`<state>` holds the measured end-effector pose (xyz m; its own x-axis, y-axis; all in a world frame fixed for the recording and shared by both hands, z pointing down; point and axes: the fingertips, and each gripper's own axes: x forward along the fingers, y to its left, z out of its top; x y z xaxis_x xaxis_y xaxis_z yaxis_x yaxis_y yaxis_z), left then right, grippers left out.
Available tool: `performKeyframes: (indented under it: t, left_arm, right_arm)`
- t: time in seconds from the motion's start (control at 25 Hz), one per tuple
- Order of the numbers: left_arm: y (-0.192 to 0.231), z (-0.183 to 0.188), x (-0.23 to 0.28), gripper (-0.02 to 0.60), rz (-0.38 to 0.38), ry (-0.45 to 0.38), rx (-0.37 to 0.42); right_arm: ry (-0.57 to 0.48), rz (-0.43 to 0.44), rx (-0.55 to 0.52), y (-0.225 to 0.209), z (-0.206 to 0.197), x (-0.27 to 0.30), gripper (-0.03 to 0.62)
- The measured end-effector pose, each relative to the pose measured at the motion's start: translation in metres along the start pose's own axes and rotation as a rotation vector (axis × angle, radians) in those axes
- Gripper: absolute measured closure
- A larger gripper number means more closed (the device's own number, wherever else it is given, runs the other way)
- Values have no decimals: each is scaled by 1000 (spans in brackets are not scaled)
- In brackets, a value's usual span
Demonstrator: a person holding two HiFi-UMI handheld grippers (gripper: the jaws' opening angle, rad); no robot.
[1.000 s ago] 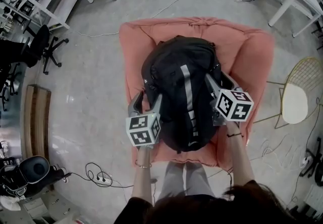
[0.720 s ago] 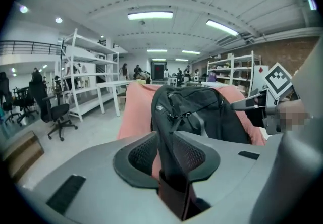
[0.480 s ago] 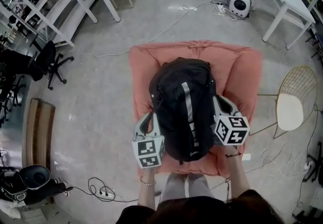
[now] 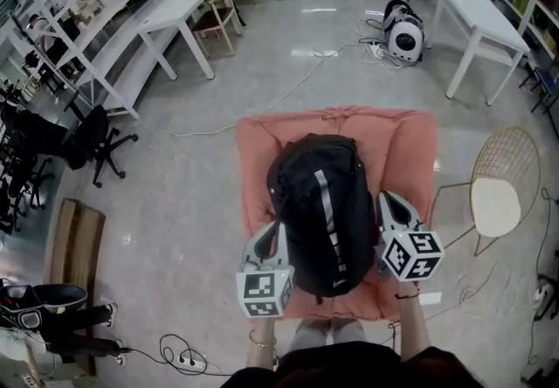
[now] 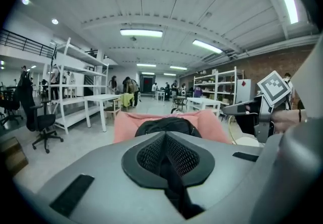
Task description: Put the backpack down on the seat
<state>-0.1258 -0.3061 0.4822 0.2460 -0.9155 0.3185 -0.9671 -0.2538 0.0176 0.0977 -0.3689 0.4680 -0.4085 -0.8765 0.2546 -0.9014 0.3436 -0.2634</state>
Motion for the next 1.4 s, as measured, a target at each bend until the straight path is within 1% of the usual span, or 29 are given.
performKeyframes:
  t: [0.08,0.2,0.32,0.48,0.76,1.0,1.28,1.4]
  left_arm:
    - [-1,8,-8,566,-4,-14,6]
    - [-1,22,-24,566,-4,-37,6]
    - [-4,37,-41,566,-21,-61,22]
    - [-4,51,-60,568,-22,-90,24]
    - [-12,75,-77,568,-38,-144,24]
    - [-20,80,-86,568,-31,-170,39]
    - [-19,82,-90,568,-21,-189,50]
    - [-17,80,-89,568,-20,-187,47]
  right_arm:
    - [-33,13,1,3,13,-13,580]
    - [-67,27,-28,7,30,-34,580]
    - [-102,39,-54,13,43,-56,580]
    - [-142,45,-91,22,54,-80,580]
    - [-224,35,-110,29,72,-108,580]
    - [-255,22,-129,27,75,-123,580]
    - [-218,-1,-126,18,51,-138,582]
    - [-229,-11,-133,13,54,-139,582]
